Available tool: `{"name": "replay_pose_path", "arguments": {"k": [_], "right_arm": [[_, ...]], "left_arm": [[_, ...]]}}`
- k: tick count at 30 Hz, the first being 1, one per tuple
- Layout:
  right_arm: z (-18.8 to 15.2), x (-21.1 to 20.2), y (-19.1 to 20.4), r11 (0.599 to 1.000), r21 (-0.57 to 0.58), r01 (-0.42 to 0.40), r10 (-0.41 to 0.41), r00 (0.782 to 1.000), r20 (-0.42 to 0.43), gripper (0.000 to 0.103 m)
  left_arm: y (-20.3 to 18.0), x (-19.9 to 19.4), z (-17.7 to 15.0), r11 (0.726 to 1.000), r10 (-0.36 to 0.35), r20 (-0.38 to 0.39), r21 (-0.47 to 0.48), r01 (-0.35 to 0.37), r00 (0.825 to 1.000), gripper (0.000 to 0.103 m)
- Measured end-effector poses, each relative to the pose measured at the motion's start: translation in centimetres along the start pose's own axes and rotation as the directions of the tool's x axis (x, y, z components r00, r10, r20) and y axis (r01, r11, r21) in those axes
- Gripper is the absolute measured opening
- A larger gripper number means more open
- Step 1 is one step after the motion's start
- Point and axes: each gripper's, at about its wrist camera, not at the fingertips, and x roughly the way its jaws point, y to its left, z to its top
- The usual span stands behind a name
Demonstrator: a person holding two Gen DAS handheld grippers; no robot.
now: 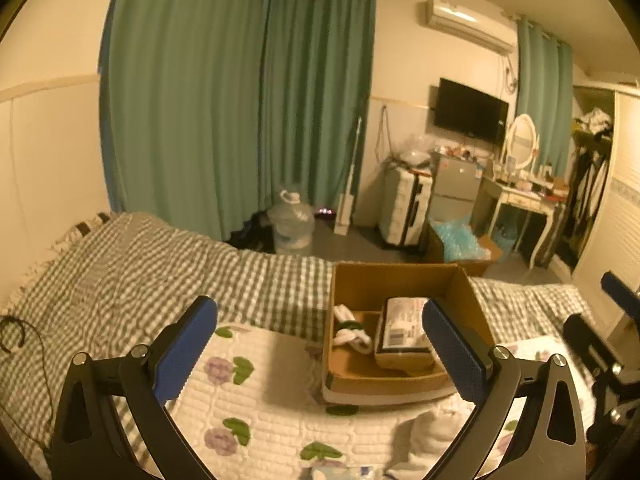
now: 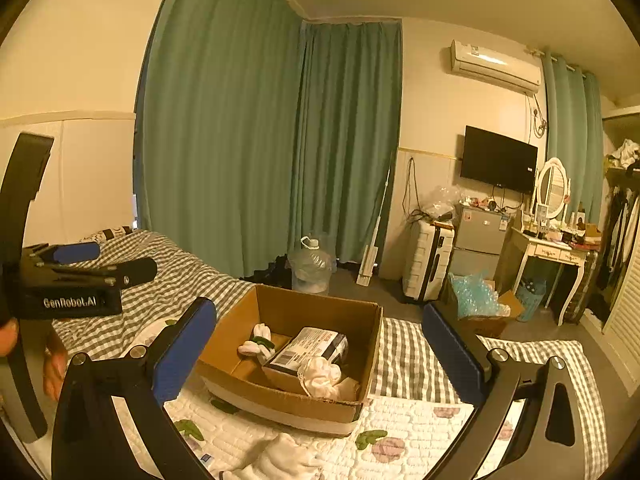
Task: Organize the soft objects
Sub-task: 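Withdraw both open tools from the box, then move the left tool to the blue tissue pack while the right tool approaches the white sock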
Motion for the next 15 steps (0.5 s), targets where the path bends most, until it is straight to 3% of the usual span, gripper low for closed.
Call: {"name": "replay_pose_path", "arguments": {"k": [7,11,15], "right_arm": [[-1.2,0.5,-0.3,1.0,0.015,-0.007,0.007,1.0,-0.026,0.103],[-2.4,1.1,-0.4,1.0,0.02,-0.01,0.011,0.999,-0.052,0.103],[-4.2,2.1,-0.5,0.999,0.034,-0.014,0.017,0.995,-0.095,0.103]], "left_arm": [[0.2,1.2,-2.4,1.0,0.021,-0.052,0.018,-0.02,0.998,0.103],[0.6,1.9,-3.9,0.999,-0.04,-0.093,-0.019,0.038,0.995,0.103],[0.1,2.6,-5.2,0.999,-0.029,-0.112,0.017,0.031,0.993,0.103]]}}
